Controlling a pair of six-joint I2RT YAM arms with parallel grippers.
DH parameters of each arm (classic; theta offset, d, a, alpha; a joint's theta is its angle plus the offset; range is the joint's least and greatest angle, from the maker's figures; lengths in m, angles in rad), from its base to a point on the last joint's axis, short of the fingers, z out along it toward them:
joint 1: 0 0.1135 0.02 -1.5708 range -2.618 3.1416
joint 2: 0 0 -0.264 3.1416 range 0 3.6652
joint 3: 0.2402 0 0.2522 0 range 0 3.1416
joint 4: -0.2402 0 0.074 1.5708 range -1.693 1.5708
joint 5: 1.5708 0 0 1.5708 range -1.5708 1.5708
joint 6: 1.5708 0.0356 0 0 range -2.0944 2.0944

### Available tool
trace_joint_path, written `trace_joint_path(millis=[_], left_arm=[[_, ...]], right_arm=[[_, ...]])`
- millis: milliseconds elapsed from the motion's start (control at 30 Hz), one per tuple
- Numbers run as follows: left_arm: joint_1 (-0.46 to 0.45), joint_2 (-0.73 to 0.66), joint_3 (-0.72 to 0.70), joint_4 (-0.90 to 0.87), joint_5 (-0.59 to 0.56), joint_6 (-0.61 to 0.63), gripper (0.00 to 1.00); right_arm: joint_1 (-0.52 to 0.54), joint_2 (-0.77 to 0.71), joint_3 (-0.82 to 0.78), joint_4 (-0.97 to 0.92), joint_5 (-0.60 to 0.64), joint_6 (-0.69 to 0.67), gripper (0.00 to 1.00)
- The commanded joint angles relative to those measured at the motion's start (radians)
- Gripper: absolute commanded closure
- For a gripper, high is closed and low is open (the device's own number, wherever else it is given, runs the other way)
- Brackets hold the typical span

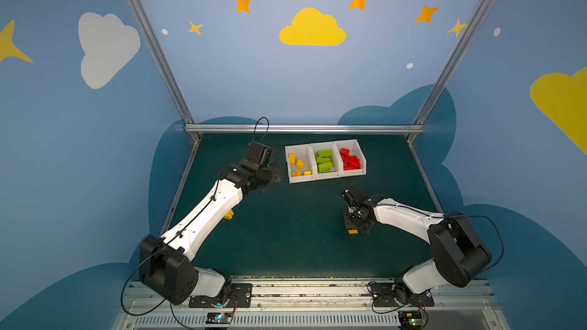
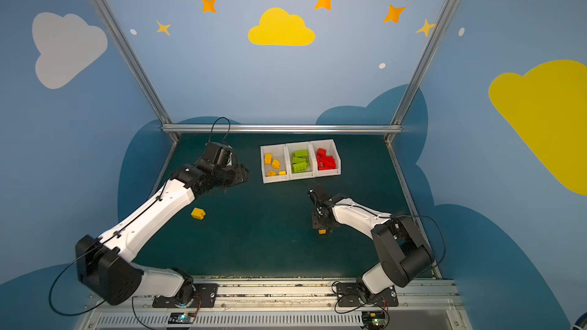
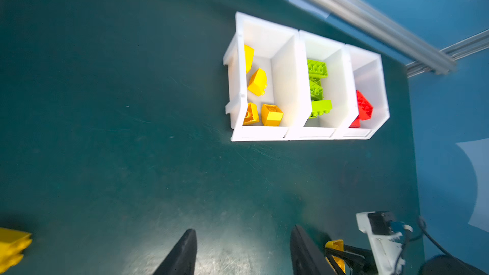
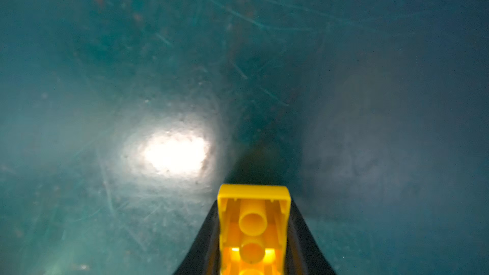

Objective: Sort the legos into containers by color
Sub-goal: Pick up the lego from the center of the table, then place the lego in the container.

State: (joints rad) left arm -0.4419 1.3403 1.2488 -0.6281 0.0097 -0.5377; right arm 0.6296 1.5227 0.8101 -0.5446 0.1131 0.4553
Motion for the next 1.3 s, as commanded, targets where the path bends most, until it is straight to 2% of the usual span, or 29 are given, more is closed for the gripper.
trace_joint_path(millis=[0,267,433,567,767,933,1133,1267], left_arm=[[0.010,-0.100,-0.084,-0.015,-0.084,0.000,0.44],[0.033,-0.424,-0.328,-0.020,-0.162,-0.042,0.41],[0.039,-0.557,-0.405,-0.083,-0.166,-0.062,0.38],[0.044,-0.632,-0.443,-0.134,-0.179,-0.084,0.31],[0.057,-0.697,-0.449,-0.177,-0.221,-0.069,0.13],[0.065,-0.730,-0.446,-0.203,-0.242,-0.058,0.01],[0.070,-0.741,-0.453,-0.224,-0.273,-0.055,0.00],[0.073,-0.730,-0.448,-0.229,-0.290,-0.057,0.00]], right_arm=[[0.031,0.005,0.057,-0.023,-0.005,-0.009,0.81],[0.047,0.039,0.285,-0.018,-0.119,-0.077,0.77],[0.041,0.172,0.517,-0.042,-0.173,-0.125,0.77],[0.028,0.306,0.719,-0.049,-0.221,-0.142,0.78],[-0.004,0.539,1.040,-0.104,-0.250,-0.170,0.78],[-0.039,0.706,1.215,-0.090,-0.300,-0.174,0.78],[-0.065,0.832,1.365,-0.086,-0.314,-0.162,0.73],[-0.074,0.866,1.411,-0.082,-0.321,-0.149,0.60]])
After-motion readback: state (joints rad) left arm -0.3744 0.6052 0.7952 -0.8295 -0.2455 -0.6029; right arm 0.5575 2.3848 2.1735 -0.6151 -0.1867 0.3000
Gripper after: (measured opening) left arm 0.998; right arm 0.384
